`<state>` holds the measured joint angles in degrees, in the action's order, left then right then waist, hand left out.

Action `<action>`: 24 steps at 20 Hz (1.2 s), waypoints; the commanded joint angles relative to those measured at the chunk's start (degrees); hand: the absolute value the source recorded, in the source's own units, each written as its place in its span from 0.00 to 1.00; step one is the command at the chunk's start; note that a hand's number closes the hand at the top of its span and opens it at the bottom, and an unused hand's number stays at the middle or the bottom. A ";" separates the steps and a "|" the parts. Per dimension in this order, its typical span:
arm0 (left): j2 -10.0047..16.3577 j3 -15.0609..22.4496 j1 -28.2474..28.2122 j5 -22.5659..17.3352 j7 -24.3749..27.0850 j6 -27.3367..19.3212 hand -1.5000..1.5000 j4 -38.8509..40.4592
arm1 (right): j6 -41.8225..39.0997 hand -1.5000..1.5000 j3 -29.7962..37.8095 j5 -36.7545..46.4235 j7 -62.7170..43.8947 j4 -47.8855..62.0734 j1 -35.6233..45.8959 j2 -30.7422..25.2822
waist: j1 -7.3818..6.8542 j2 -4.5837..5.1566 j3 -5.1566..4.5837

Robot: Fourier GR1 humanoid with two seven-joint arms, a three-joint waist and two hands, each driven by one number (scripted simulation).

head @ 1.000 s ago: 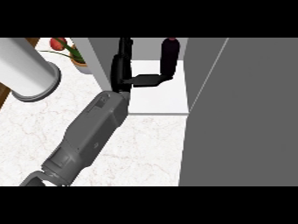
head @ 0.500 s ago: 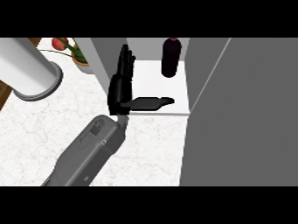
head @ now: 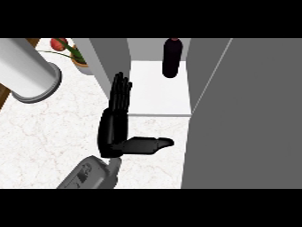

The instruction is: Pick up the wine, place it into the cabinet and close the cabinet

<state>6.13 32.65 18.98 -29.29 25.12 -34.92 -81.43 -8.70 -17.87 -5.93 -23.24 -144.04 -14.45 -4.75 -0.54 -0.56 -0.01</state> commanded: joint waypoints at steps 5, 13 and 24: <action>6.05 5.55 -16.65 2.21 1.92 1.09 0.00 -15.46 | -4.59 1.00 2.16 -6.29 -7.73 -11.96 -2.82 -7.05 | 0.32 0.10 0.00; 12.07 1.56 -23.61 1.84 3.33 1.37 0.00 -22.03 | -10.95 1.00 -15.00 -6.29 -9.29 -11.57 -4.82 -9.75 | 0.09 0.16 -0.09; 21.77 -5.63 -34.64 -3.18 5.55 8.26 0.00 -31.69 | -7.87 1.00 -25.75 1.21 -11.63 -7.58 2.55 -4.59 | -0.64 0.05 -0.28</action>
<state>24.98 31.18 -13.04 -30.01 29.80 -29.03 -110.81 -18.64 -31.65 -5.87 -28.51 -143.98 -14.36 -12.87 -0.84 -0.59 -0.22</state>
